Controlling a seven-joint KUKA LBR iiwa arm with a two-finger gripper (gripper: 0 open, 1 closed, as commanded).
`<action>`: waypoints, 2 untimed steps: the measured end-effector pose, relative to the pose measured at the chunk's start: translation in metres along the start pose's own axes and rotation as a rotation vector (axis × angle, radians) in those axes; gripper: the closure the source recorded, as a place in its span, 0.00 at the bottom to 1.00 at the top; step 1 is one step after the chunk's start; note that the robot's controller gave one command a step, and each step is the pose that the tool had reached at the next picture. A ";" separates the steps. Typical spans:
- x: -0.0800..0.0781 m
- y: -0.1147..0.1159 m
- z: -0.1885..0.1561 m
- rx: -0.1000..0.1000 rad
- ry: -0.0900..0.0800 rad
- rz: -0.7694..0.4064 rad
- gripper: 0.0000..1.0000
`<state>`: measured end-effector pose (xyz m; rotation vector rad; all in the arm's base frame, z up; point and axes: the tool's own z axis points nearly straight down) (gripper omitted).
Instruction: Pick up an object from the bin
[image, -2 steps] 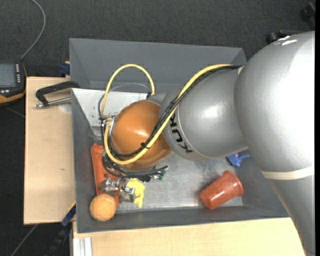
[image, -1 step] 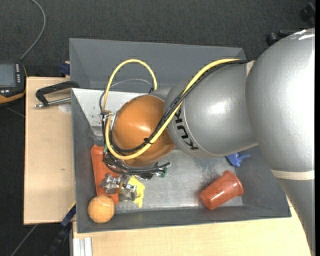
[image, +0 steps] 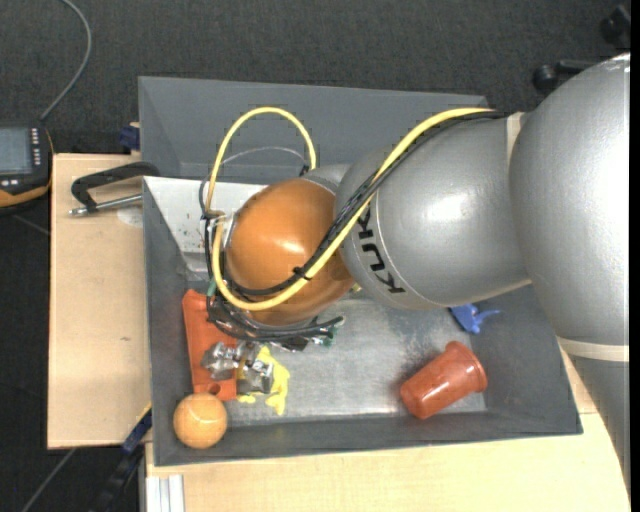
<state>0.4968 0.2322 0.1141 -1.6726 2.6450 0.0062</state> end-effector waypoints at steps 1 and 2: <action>-0.001 -0.001 -0.008 0.002 -0.003 0.000 1.00; -0.001 0.000 -0.012 0.002 -0.004 0.001 1.00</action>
Offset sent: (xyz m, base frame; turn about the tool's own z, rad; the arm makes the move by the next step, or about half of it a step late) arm 0.0000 0.0001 0.0211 0.0000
